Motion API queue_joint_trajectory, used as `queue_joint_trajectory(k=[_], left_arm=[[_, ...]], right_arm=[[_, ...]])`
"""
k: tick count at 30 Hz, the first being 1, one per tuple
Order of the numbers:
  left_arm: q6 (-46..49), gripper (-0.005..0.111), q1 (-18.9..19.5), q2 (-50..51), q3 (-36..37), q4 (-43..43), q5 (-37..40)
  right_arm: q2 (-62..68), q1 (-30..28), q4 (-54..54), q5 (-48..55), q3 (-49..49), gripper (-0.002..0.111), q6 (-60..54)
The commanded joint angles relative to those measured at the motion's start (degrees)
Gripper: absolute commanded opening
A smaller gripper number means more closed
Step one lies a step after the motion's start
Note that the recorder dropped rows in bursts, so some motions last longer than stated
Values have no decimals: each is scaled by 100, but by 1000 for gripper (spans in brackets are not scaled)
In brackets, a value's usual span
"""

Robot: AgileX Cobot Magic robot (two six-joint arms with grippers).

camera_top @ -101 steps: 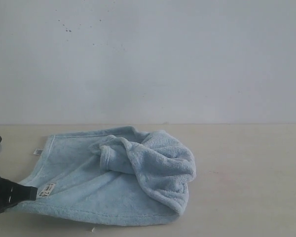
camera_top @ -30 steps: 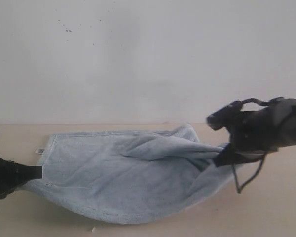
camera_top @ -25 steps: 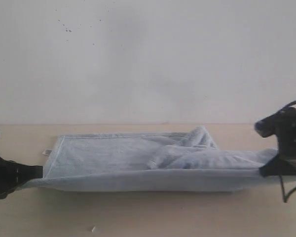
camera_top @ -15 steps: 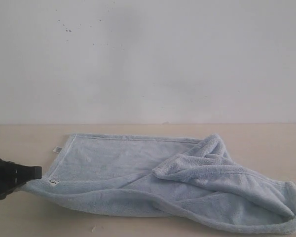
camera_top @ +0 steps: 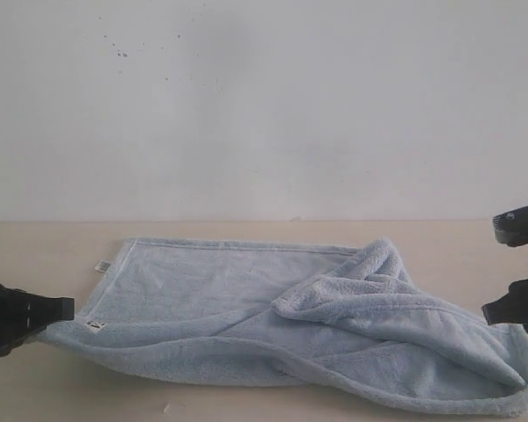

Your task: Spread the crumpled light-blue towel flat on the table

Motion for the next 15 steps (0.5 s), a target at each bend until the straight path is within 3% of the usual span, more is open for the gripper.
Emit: queue_joint_trajectory(k=[1, 9, 15], left_arm=[[-61, 4, -2, -31, 21, -42, 46], [-61, 4, -2, -31, 21, -42, -11], [-61, 4, -2, -31, 21, -18, -24]], right_arm=[[373, -300, 35, -444, -194, 51, 549], [820, -806, 77, -932, -743, 51, 757], [1219, -851, 117, -1289, -824, 51, 767]])
